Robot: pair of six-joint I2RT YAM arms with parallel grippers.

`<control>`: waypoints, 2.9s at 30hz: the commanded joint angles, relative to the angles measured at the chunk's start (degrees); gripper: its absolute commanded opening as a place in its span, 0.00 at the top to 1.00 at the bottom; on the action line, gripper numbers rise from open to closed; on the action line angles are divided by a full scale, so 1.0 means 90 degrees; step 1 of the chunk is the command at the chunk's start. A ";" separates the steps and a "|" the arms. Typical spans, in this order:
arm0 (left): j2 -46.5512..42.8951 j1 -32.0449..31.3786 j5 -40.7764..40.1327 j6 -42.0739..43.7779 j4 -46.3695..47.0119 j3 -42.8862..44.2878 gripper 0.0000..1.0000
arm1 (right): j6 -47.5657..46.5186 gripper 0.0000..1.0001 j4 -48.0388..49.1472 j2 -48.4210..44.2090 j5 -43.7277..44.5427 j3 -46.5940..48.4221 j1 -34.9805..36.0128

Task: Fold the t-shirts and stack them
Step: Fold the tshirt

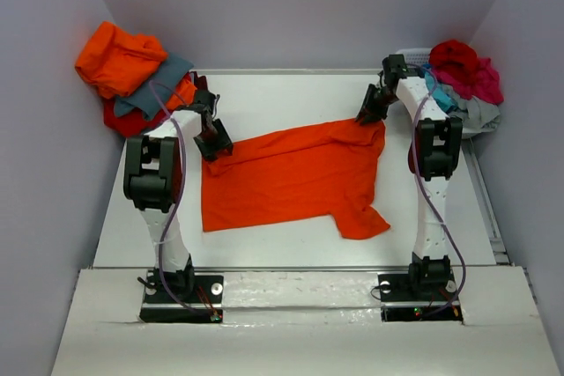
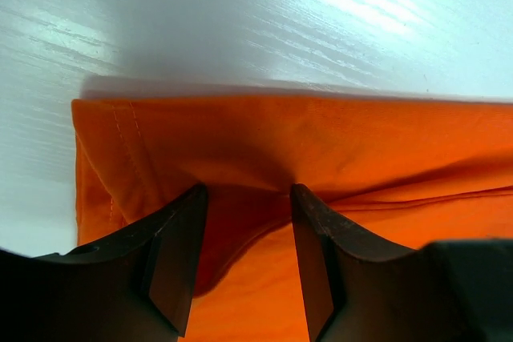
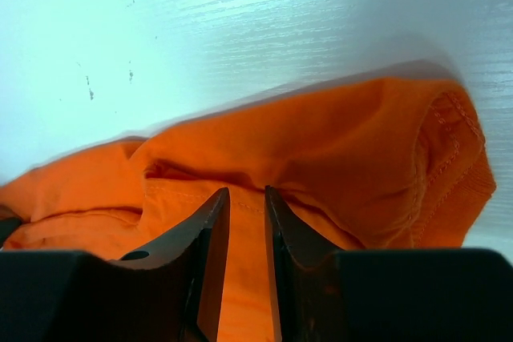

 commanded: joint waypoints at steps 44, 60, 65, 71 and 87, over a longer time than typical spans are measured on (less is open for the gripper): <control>0.0686 -0.0447 -0.2295 0.1195 -0.1513 0.3469 0.41 | 0.0223 0.88 -0.0537 -0.0428 0.2016 -0.0487 -0.0095; -0.0046 -0.0447 -0.1358 0.0824 -0.1182 0.1352 0.40 | 0.0232 0.88 -0.0391 -0.0858 0.2114 -0.0965 -0.0271; -0.0086 -0.0447 -0.1290 0.0804 -0.0967 0.0930 0.40 | 0.0242 0.89 -0.0303 -0.0897 0.2026 -0.1171 -0.0271; 0.0177 -0.0447 -0.1212 0.0833 -0.0849 0.0987 0.41 | 0.0203 0.88 -0.0264 -0.0976 0.2016 -0.1278 -0.0271; 0.2100 -0.0447 -0.1836 0.0784 -0.1542 0.3115 0.40 | 0.0174 0.89 -0.0205 -0.1073 0.1928 -0.1532 -0.0329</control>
